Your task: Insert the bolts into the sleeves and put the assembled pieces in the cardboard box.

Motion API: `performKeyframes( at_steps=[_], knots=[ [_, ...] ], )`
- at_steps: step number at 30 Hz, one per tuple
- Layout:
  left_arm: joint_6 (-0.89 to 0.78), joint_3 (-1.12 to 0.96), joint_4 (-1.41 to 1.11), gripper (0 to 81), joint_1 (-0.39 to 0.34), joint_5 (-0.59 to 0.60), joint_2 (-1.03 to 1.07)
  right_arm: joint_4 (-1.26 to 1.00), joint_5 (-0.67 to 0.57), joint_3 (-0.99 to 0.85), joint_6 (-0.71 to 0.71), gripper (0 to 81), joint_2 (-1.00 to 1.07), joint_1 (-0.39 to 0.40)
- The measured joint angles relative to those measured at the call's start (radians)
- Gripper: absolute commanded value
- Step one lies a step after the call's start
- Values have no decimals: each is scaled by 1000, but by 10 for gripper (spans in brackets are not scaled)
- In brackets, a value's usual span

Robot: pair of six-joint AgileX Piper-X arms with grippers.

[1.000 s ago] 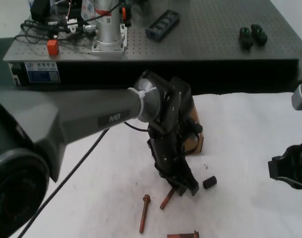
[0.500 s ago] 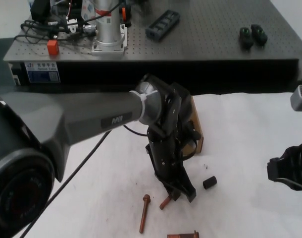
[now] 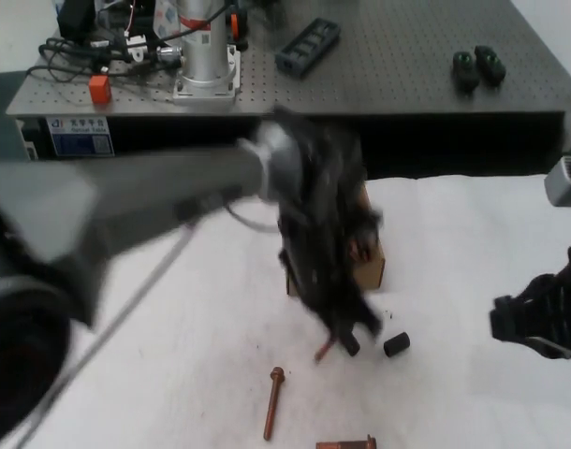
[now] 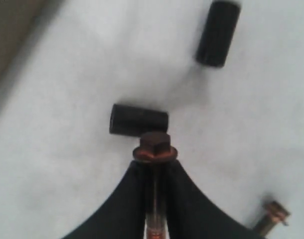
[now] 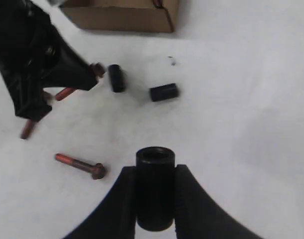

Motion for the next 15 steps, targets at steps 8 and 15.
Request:
performKeyframes(
  at_steps=[8, 15],
  knots=[
    [-365, 343, -552, 7, 138, 187, -412, -94, -284, 21, 0, 25, -4, 10],
    [-616, 597, -962, 7, 150, 383, -545, -406, -487, 129, 200, 25, -24, 154]
  ],
)
